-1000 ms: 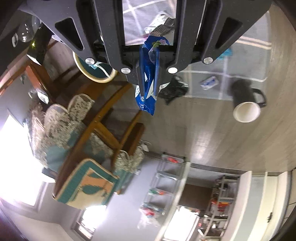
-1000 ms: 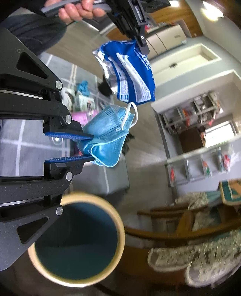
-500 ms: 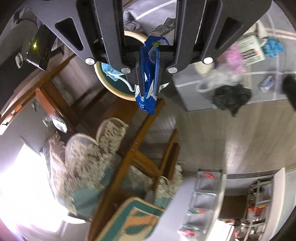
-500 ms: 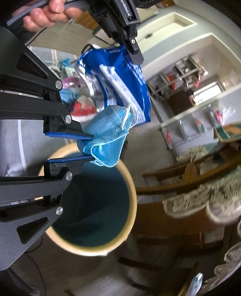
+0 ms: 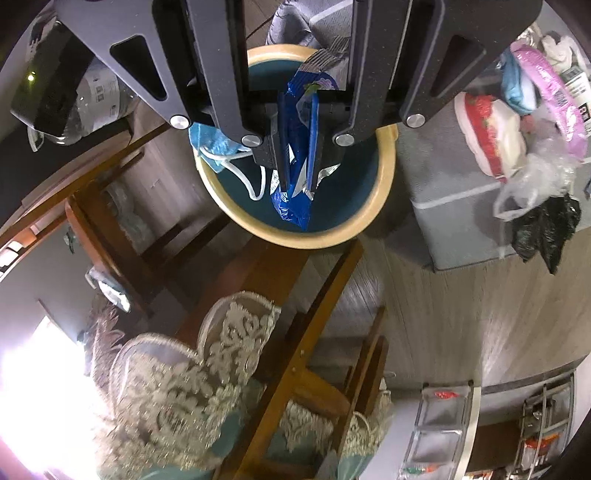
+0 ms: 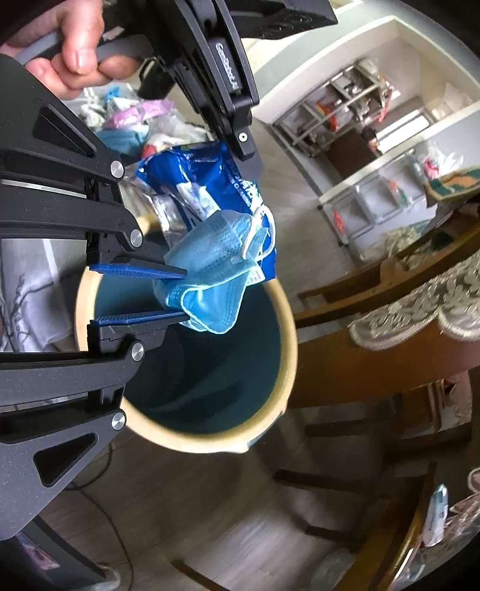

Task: Collect trash
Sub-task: 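Carry both items over the teal bin and open both grippers to drop them, then grasp the black plastic bag with the left gripper while the right gripper grasps the white-red wrapper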

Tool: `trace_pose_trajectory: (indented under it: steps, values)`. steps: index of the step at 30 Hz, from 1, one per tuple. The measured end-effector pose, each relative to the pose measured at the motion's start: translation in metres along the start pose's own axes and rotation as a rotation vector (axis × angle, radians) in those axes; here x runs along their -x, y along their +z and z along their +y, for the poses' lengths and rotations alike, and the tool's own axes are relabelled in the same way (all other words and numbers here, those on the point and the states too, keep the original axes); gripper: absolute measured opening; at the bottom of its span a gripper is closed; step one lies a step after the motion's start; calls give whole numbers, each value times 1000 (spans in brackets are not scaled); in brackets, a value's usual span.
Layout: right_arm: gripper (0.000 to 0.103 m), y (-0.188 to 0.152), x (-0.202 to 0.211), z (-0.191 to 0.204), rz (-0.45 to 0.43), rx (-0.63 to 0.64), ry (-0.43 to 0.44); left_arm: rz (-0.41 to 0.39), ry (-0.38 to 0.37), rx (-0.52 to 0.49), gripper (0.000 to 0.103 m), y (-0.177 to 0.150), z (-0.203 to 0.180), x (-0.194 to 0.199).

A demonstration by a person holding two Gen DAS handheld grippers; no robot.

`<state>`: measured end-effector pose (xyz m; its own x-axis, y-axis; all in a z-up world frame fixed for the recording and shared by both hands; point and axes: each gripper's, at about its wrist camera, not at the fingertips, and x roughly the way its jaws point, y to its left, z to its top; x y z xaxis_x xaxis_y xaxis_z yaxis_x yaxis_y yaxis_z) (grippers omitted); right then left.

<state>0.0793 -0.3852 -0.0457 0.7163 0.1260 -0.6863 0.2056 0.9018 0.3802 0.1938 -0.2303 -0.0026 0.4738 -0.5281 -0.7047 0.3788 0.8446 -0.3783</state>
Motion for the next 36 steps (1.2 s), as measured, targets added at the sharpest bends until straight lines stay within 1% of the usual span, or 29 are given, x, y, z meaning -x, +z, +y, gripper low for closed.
trace_pose_trajectory:
  steps: [8, 12, 13, 15, 17, 19, 20, 22, 24, 26, 28, 30, 36]
  values:
    - [19, -2, -15, -7, 48, -27, -13, 58, -20, 18, 9, 2, 3, -30]
    - [23, -1, -23, -7, 75, -34, -25, 86, 5, 23, 10, 1, 8, -35]
    - [24, -1, -24, -7, 79, -38, -28, 85, 6, 24, 12, 1, 10, -33]
    - [31, -1, -23, -7, 78, -42, -29, 80, 16, 20, 16, 0, 13, -30]
    - [33, -2, -21, -5, 71, -39, -30, 70, 18, 18, 22, 0, 18, -23]
    - [35, -1, -22, -4, 70, -35, -28, 57, 30, 15, 35, 0, 21, -17]
    - [35, -1, -23, -3, 71, -34, -28, 47, 34, 12, 38, 0, 24, -12]
    - [36, -2, -23, -3, 74, -33, -26, 33, 47, 6, 47, 1, 27, -5]
    - [40, -2, -22, -1, 73, -29, -24, 19, 56, 5, 54, 2, 30, 4]
    - [44, -2, -22, 2, 70, -19, -21, 2, 65, 3, 58, 4, 35, 14]
    - [45, -3, -23, 6, 72, -6, -16, -12, 78, -1, 64, 5, 41, 23]
    - [49, -3, -24, 11, 71, 8, -12, -28, 92, -1, 66, 6, 48, 33]
    - [59, -7, -29, 32, 75, 83, 2, -70, 163, -12, 76, 9, 80, 69]
